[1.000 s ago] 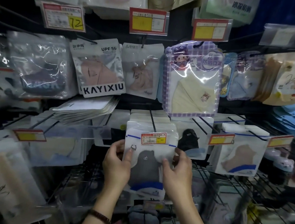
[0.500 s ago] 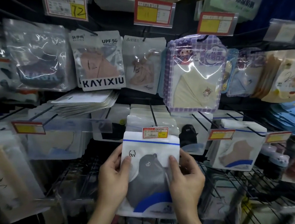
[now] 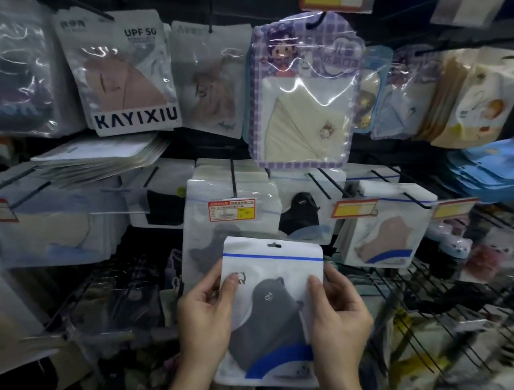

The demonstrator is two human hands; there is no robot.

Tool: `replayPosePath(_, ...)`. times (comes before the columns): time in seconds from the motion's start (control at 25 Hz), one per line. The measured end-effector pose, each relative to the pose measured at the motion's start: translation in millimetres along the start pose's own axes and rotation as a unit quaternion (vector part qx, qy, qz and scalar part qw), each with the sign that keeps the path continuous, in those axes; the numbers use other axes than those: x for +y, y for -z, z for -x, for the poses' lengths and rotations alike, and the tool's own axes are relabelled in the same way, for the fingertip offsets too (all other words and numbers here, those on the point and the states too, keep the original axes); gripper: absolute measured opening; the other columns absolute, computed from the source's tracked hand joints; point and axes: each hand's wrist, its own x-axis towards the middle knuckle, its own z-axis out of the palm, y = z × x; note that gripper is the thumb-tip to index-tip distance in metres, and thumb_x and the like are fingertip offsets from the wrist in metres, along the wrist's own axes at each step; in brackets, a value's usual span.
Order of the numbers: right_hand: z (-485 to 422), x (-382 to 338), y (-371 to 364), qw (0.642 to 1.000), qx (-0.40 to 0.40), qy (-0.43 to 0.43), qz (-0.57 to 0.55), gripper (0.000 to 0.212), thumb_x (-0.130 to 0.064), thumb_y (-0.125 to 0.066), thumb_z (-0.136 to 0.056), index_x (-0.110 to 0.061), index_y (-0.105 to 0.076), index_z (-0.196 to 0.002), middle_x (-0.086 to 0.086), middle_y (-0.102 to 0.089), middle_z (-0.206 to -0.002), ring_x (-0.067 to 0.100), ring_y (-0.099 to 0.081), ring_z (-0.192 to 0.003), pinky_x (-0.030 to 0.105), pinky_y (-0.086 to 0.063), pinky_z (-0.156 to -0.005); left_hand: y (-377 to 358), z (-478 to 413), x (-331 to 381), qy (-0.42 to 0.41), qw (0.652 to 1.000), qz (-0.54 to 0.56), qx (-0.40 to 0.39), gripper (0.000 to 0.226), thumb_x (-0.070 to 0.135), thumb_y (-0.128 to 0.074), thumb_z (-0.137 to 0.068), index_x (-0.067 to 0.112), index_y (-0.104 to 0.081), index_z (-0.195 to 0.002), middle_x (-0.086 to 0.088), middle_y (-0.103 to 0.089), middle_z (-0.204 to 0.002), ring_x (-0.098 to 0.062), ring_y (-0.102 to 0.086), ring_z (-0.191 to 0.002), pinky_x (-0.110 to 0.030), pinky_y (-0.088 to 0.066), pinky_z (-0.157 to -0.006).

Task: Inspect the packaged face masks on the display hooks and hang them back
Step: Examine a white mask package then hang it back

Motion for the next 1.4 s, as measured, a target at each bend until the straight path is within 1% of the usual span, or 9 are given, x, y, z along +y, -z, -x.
replayPosePath(0.28,-57,-20,65,0.998,0.057,0.015,-0.001,0.028,-0.013,-0.083,-0.093,-0.018,-0.08,-0.12,-0.012,-0.083,-0.096,0.005,-0.079,-0.092,0.018,-0.063,-0.075,-94,19,-17,0.009,1.0,-0.003,-0.01,0.036,0.012,-0.078,-0.095,0.024,-0.074,-0.128,0.019,-0.08,-0.109,0.003,-0.075,-0.1,-0.01,-0.056,-0.08)
replayPosePath(0.52,-115,-12,121,0.995,0.089,0.032,0.016,0.032,-0.022,-0.083,-0.094,-0.016,-0.08,-0.125,-0.008,-0.083,-0.109,0.008,-0.078,-0.103,0.03,-0.064,-0.088,-171,29,-31,0.027,0.999,-0.019,-0.029,0.032,0.024,-0.08,-0.094,0.031,-0.076,-0.125,0.014,-0.081,-0.109,0.005,-0.075,-0.101,-0.009,-0.056,-0.081)
replayPosePath(0.64,-142,-10,144,0.995,0.089,0.042,0.026,0.03,-0.017,-0.08,-0.096,-0.016,-0.079,-0.126,-0.011,-0.081,-0.111,0.005,-0.076,-0.107,0.021,-0.061,-0.089,-206,29,-36,0.044,0.998,-0.021,-0.032,0.029,0.022,-0.079,-0.094,0.03,-0.077,-0.122,0.013,-0.082,-0.104,0.009,-0.074,-0.094,-0.005,-0.053,-0.077)
replayPosePath(0.8,-172,-11,163,0.994,0.093,0.041,0.03,0.03,-0.014,-0.079,-0.097,-0.015,-0.079,-0.127,-0.01,-0.082,-0.112,0.006,-0.076,-0.108,0.041,-0.062,-0.1,-242,27,-36,0.038,0.997,-0.052,-0.031,0.024,0.022,-0.081,-0.093,0.033,-0.08,-0.115,0.012,-0.082,-0.097,0.012,-0.073,-0.085,-0.003,-0.051,-0.072)
replayPosePath(0.88,-184,-16,165,0.994,0.099,0.051,0.02,0.03,-0.013,-0.078,-0.097,-0.018,-0.079,-0.127,-0.008,-0.083,-0.111,0.012,-0.077,-0.108,0.043,-0.062,-0.1,-255,25,-33,0.026,0.997,-0.07,-0.036,0.024,0.022,-0.082,-0.093,0.029,-0.08,-0.116,0.019,-0.079,-0.095,0.017,-0.07,-0.083,-0.001,-0.05,-0.069)
replayPosePath(1.04,-200,-32,169,0.991,0.104,0.08,-0.014,0.023,-0.014,-0.079,-0.096,-0.03,-0.083,-0.112,-0.01,-0.083,-0.104,0.014,-0.078,-0.102,0.031,-0.062,-0.091,-273,21,-26,0.008,0.998,-0.047,-0.046,0.029,0.026,-0.082,-0.091,0.026,-0.08,-0.12,0.024,-0.08,-0.095,0.009,-0.074,-0.092,-0.018,-0.062,-0.08)
replayPosePath(1.2,-217,-46,167,0.991,0.076,0.113,-0.011,0.023,-0.009,-0.077,-0.097,-0.026,-0.083,-0.111,-0.007,-0.083,-0.104,0.006,-0.076,-0.098,0.016,-0.059,-0.085,-282,13,-18,-0.017,0.998,-0.045,-0.048,0.031,0.03,-0.081,-0.092,0.026,-0.079,-0.122,0.024,-0.08,-0.097,0.006,-0.076,-0.093,-0.018,-0.061,-0.078)
replayPosePath(1.28,-225,-48,166,0.99,0.068,0.125,0.009,0.024,-0.009,-0.077,-0.097,-0.027,-0.082,-0.112,-0.009,-0.082,-0.106,0.004,-0.076,-0.1,0.016,-0.058,-0.087,-283,9,-17,-0.015,0.997,-0.054,-0.046,0.033,0.032,-0.083,-0.09,0.026,-0.079,-0.123,0.02,-0.081,-0.102,0.004,-0.076,-0.095,-0.024,-0.062,-0.083)
replayPosePath(1.4,-233,-45,167,0.991,0.062,0.113,0.044,0.027,-0.009,-0.077,-0.097,-0.031,-0.082,-0.109,-0.012,-0.081,-0.104,0.005,-0.076,-0.097,0.016,-0.059,-0.086,-285,7,-24,-0.009,0.996,-0.073,-0.047,0.033,0.03,-0.085,-0.089,0.025,-0.079,-0.121,0.02,-0.08,-0.101,0.006,-0.076,-0.094,-0.018,-0.062,-0.082)
